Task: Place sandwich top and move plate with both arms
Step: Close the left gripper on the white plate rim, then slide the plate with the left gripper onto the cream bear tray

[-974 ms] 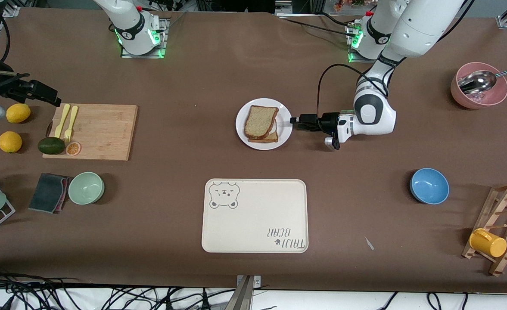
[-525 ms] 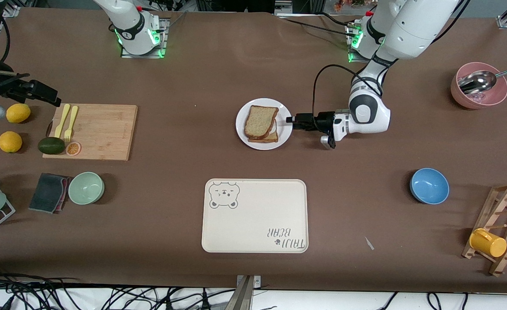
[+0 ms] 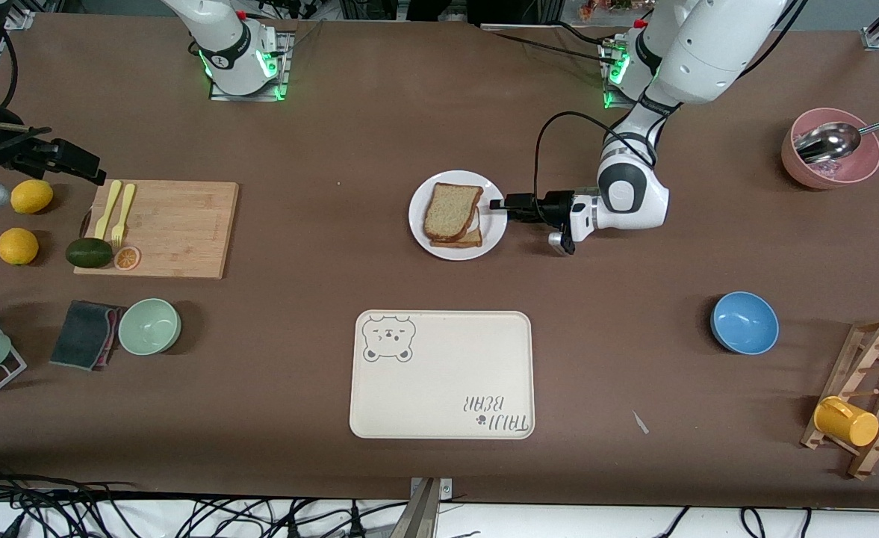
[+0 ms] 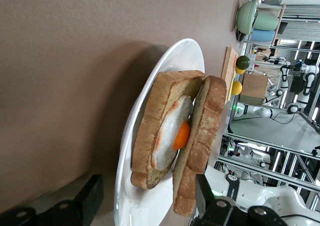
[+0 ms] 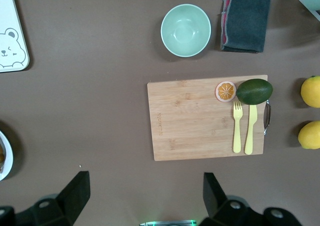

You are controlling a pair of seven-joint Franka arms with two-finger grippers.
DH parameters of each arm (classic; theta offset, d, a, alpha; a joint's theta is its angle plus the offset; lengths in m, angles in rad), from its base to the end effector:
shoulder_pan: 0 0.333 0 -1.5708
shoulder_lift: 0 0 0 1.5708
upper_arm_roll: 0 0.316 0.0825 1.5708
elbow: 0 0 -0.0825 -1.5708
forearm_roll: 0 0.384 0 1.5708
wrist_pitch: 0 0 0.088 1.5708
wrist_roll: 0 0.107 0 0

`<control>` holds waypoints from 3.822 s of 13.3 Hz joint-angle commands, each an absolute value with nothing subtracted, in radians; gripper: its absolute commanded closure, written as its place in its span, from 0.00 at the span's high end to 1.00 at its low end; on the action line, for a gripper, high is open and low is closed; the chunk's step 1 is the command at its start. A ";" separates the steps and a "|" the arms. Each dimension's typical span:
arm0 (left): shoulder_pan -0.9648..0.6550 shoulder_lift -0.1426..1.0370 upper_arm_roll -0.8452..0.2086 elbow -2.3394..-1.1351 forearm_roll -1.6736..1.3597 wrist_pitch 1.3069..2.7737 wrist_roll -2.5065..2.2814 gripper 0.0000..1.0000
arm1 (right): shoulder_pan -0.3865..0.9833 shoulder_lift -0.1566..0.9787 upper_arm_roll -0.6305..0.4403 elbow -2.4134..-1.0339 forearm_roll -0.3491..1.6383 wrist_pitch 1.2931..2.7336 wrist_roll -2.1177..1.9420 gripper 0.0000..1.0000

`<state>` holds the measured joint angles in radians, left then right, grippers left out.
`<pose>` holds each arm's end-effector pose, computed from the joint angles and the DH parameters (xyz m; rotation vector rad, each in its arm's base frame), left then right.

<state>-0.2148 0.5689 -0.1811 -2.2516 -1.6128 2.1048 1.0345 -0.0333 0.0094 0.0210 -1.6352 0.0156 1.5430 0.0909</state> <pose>0.4264 -0.2393 0.1028 1.9716 0.0343 -0.2207 0.5512 -0.0051 0.5868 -3.1215 0.1618 0.1598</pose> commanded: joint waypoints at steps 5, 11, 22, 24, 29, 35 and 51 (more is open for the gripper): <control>-0.230 0.581 -0.175 -2.256 -1.667 2.115 1.108 0.39 | -0.037 0.003 0.021 -1.641 0.026 1.539 0.092 1.00; -0.230 0.583 -0.175 -2.256 -1.664 2.115 1.109 0.12 | -0.037 0.003 0.023 -1.641 0.026 1.540 0.092 1.00; -0.226 0.574 -0.172 -2.241 -1.661 2.115 1.108 0.00 | -0.037 0.003 0.023 -1.641 0.026 1.539 0.092 1.00; -0.218 0.569 -0.167 -2.231 -1.661 2.115 1.103 0.00 | -0.037 0.003 0.023 -1.641 0.026 1.539 0.092 1.00; -0.213 0.572 -0.161 -2.168 -1.658 2.115 1.077 0.00 | -0.037 0.003 0.023 -1.641 0.026 1.540 0.092 1.00; -0.213 0.606 -0.130 -2.050 -1.605 2.115 0.968 0.00 | -0.037 0.003 0.023 -1.641 0.026 1.540 0.092 1.00; -0.233 0.824 -0.068 -1.614 -1.422 2.164 0.609 0.00 | -0.037 0.003 0.023 -1.640 0.026 1.540 0.092 1.00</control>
<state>-0.2210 0.7923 -0.0793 -1.6935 -1.4637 2.1684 0.6825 -0.0333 0.0098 0.0210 -1.6353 0.0156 1.5431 0.0910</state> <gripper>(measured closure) 0.956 0.000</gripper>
